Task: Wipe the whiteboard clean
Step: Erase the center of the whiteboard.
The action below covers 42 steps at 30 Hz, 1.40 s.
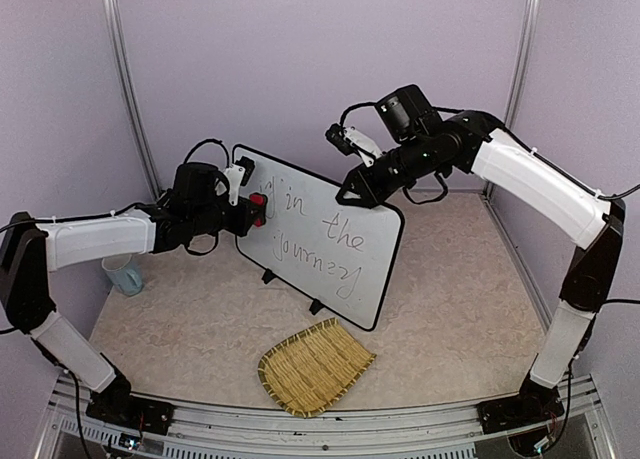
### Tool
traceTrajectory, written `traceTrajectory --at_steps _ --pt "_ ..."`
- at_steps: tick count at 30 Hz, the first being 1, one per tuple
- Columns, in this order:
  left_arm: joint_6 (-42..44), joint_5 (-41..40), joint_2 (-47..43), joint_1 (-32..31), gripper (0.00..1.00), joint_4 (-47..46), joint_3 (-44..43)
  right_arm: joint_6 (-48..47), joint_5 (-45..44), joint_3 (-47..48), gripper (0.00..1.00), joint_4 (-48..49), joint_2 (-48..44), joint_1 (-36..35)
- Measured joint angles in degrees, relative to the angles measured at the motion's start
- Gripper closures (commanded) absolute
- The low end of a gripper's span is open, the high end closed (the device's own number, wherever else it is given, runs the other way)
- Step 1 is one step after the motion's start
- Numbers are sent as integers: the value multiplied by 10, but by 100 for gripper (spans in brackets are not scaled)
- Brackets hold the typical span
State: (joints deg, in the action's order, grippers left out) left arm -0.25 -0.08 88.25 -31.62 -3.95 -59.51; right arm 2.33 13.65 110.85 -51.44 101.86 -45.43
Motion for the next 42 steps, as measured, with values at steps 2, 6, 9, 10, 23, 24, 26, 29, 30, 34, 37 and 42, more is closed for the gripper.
traceTrajectory --at_steps 2,6,9,10,23,24,26,29,30,34,37,42 --pt "0 0 -1 0 82 -5 2 -3 6 11 79 -8 7 0" --pt "-3 -2 -6 0 82 -10 11 -6 12 35 72 -26 22 -2" --pt "-5 -3 -9 0 82 -12 14 -7 13 62 70 -40 39 -3" --pt "-5 -3 -11 0 82 -12 15 -8 13 71 70 -46 45 -3" --pt "-9 -9 -33 0 82 -21 37 -5 -6 162 70 -77 110 -3" --pt "-9 -9 -34 0 82 -22 39 -4 -6 171 71 -78 116 -3" --pt "-10 -9 -35 0 82 -22 44 -2 -7 187 71 -79 128 -3" --pt "-10 -12 -36 0 82 -25 47 1 -7 205 76 -79 140 -3" --pt "-10 -14 -37 0 82 -25 48 1 -7 210 79 -79 143 -3" --pt "-10 -21 -44 0 81 -25 49 3 -5 220 96 -78 153 -3" --pt "-8 -25 -56 0 81 -25 49 13 -6 221 100 -74 155 -3" --pt "-3 -25 -62 5 81 -25 38 8 -3 218 100 -71 154 -6"
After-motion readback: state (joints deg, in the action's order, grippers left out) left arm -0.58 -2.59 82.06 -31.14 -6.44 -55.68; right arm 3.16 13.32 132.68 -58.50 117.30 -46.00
